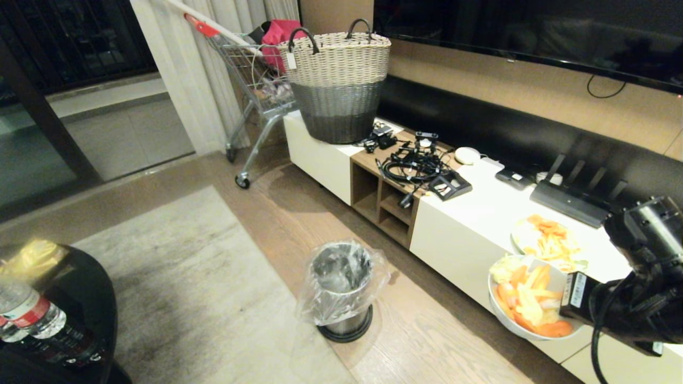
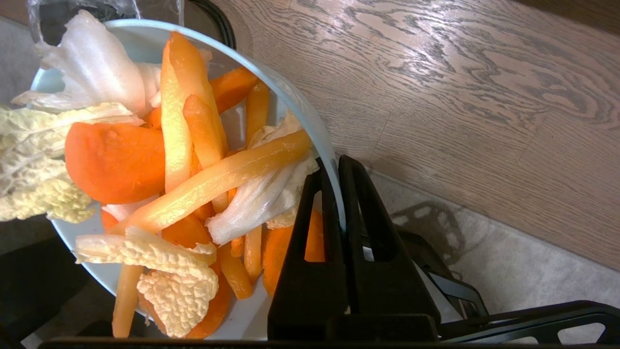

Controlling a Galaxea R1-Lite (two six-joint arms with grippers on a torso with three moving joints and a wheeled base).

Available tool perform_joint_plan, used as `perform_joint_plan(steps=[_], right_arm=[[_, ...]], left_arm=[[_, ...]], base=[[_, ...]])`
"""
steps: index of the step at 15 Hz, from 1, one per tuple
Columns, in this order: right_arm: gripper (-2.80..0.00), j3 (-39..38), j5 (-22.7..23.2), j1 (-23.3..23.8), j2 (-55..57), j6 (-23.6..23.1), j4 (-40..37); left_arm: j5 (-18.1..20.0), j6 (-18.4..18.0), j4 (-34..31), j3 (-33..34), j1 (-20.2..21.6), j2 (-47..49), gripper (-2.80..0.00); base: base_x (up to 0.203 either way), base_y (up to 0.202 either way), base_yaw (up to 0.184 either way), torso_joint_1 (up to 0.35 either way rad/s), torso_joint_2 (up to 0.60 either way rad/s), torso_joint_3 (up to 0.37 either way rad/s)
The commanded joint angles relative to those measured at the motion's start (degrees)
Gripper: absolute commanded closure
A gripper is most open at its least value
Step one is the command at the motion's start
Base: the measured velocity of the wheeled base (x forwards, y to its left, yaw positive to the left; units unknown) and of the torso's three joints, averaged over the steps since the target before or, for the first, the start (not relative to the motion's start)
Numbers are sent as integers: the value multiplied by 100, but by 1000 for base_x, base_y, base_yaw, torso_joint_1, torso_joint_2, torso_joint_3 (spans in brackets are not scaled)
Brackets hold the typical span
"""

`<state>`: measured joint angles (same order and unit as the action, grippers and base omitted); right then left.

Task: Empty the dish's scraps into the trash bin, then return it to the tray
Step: Move the bowl over the trash can

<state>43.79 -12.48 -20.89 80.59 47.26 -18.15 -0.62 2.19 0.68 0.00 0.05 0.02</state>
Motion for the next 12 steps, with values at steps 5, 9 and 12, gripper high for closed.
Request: perform_joint_plan(steps=[5,9,12], right_arm=[[0,356,-26,-339,209,-61,-26],[0,561,-70,-354,350,-284,-25],[0,465,-79,-345,598,-279,12]], left_arm=[[1,8,2,0,-4,-2,0],[0,1,2,0,-5,-2,0],[-8,9,2,0,-5,-2,0]], base=[[0,0,0,3,2,-100],[0,0,0,4,2,-191],[0,0,0,3,2,-197]])
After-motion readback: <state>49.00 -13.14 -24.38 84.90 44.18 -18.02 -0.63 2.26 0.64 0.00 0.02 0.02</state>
